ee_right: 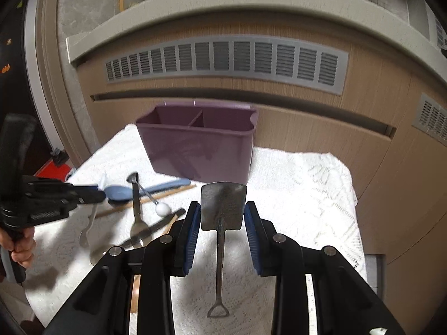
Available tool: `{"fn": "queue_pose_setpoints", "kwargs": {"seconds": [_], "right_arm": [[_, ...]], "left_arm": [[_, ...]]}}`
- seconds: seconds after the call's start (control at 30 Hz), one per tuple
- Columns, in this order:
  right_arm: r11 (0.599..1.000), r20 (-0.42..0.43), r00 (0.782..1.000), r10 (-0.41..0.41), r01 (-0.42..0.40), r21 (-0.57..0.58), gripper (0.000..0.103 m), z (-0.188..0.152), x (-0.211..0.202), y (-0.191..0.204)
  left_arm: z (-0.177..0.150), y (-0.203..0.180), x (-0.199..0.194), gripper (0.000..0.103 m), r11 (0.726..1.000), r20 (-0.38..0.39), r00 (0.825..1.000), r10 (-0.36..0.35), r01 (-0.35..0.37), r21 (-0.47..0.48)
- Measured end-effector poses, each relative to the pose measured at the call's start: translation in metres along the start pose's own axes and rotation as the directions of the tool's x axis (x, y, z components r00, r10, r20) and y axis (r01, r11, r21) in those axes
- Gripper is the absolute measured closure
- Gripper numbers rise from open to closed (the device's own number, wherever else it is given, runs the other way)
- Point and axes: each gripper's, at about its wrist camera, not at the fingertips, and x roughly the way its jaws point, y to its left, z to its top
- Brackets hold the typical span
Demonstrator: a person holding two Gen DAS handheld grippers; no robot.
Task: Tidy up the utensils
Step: 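Lift the white spoon with the left tool while the right tool lifts the spatula, then lower both held utensils into the purple caddy and open both tools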
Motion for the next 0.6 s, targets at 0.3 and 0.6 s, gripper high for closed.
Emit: {"fn": "queue_pose_setpoints", "kwargs": {"seconds": [0.3,0.6], "right_arm": [[1.0,0.29,0.957,-0.004,-0.002,0.022,0.074,0.122,-0.068,-0.008],[0.997,0.308,0.95,-0.051,0.029,0.078,0.074,0.163,0.0,-0.019]], "left_arm": [[0.135,-0.031,-0.077,0.092,0.995,0.46,0.883,-0.094,0.066,0.077],[0.156,-0.004,0.007,0.092,1.0,0.456,0.89,-0.028,0.03,0.003]]}}
